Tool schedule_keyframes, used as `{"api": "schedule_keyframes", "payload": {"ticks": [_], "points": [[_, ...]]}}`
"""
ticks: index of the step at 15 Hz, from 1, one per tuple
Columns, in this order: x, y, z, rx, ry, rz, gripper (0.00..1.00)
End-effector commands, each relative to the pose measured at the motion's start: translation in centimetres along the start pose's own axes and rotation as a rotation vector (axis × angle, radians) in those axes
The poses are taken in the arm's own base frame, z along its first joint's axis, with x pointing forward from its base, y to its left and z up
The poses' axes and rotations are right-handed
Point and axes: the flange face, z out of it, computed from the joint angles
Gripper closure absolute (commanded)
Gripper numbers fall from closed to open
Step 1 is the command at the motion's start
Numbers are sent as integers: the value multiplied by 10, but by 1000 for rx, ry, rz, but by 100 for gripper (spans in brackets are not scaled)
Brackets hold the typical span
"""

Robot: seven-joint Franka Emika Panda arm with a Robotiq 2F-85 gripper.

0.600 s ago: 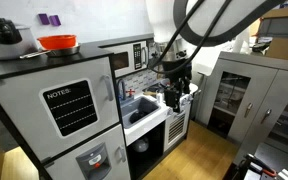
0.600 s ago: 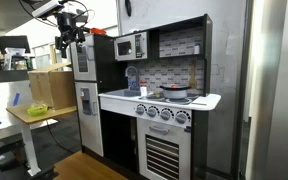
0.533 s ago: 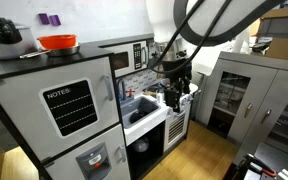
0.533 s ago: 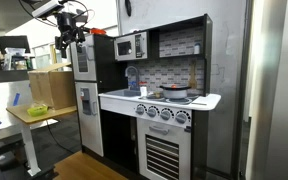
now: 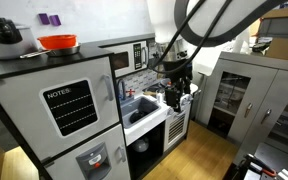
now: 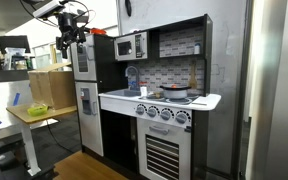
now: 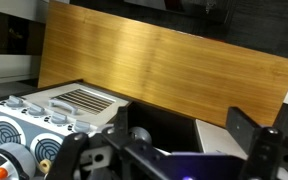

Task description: Put the glass on the shelf

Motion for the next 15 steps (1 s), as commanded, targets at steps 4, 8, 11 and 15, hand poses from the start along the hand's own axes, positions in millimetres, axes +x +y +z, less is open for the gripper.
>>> {"api": "schedule_keyframes", "payload": {"ticks": [4, 8, 11, 15], "points": [[-5, 44, 30, 40, 64, 46, 0], [-6, 80, 60, 56, 124, 106, 0], [-14, 118, 92, 78, 167, 182, 0], [-22, 177, 127, 104, 278, 305, 0]]}}
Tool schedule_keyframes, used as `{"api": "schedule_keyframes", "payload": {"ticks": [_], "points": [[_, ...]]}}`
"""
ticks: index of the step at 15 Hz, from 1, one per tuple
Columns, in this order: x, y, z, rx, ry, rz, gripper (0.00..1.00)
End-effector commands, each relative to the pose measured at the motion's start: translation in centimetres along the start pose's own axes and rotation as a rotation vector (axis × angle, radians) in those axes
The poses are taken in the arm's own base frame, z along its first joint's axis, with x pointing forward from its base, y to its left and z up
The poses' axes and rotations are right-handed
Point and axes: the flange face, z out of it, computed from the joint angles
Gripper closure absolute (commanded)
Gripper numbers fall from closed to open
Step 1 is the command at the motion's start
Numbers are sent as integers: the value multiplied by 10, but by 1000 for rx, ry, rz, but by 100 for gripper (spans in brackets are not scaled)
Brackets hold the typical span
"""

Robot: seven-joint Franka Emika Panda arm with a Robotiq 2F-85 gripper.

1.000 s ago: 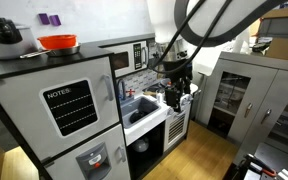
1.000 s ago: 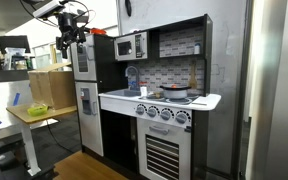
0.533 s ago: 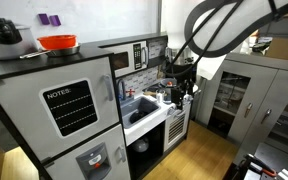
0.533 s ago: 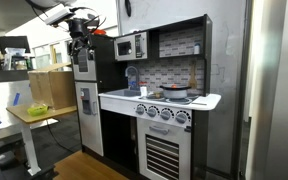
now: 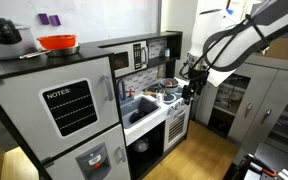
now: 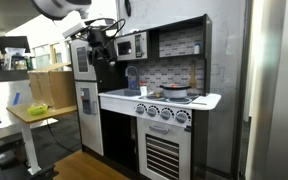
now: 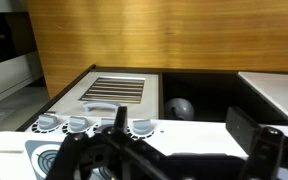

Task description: Put the glass on the shelf

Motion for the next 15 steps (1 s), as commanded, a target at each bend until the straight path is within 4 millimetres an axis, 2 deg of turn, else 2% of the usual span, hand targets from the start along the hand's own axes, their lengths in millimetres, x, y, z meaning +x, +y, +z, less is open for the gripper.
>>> {"api": "schedule_keyframes", "payload": {"ticks": [1, 3, 5, 6, 13, 15], "points": [[4, 37, 15, 10, 100, 49, 0], [11, 61, 22, 15, 155, 59, 0], [20, 74, 29, 23, 198, 34, 0], [10, 68, 24, 14, 163, 61, 0], [12, 67, 26, 17, 165, 56, 0], [13, 82, 31, 38, 172, 56, 0]]}}
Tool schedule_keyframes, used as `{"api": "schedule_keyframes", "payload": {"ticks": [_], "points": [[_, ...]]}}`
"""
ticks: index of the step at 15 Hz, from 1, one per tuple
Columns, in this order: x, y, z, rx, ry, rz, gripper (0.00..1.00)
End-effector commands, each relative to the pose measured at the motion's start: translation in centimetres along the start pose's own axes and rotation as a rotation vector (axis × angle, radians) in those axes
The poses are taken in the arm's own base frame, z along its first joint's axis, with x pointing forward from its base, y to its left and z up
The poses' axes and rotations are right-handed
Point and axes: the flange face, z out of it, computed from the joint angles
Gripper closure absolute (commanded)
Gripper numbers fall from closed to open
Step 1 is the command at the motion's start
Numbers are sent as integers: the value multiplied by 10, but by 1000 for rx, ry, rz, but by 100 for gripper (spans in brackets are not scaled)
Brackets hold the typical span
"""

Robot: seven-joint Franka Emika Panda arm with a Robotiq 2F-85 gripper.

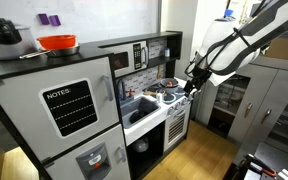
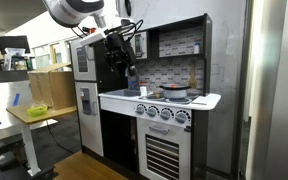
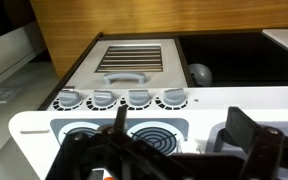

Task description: Put the glass on the shelf

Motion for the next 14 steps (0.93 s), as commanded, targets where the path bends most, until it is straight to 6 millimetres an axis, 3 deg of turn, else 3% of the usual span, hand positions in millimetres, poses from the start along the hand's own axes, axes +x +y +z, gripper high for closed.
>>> {"api": "schedule_keyframes", "payload": {"ticks": [1, 7, 14], "points": [[4, 20, 6, 25, 5, 0, 0], [36, 51, 19, 41, 31, -68, 0], [90, 39, 58, 96, 62, -112, 0]]}}
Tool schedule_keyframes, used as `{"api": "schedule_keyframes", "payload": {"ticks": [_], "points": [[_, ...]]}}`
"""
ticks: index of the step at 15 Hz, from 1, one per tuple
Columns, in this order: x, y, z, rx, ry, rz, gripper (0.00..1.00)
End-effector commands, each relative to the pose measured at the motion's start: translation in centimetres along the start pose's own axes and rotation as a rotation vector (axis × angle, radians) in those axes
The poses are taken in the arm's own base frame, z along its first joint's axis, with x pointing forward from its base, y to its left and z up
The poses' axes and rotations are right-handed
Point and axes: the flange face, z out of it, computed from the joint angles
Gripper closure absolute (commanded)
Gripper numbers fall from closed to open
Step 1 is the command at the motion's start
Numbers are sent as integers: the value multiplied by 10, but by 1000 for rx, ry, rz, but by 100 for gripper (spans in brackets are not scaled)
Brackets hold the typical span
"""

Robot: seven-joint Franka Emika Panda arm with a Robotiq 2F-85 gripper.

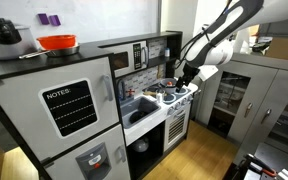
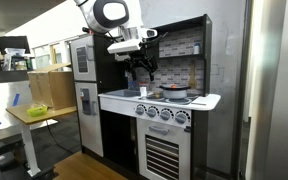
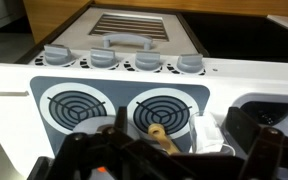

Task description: Put the glass on the shelf

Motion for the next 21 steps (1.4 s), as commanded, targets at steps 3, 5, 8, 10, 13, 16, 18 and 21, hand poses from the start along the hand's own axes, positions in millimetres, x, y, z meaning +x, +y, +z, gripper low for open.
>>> {"api": "schedule_keyframes", "payload": {"ticks": [3, 5, 8, 10, 13, 16, 18, 21], "points": [[39, -7, 19, 2, 101, -6, 0], [50, -19, 25, 15, 134, -7, 0], [60, -41, 38, 49, 151, -26, 0], [63, -51, 45, 67, 151, -38, 0], [64, -49, 54, 68, 140, -38, 0], [62, -39, 63, 66, 129, -29, 0], [63, -36, 67, 76, 125, -29, 0], [67, -37, 70, 86, 130, -39, 0]]}}
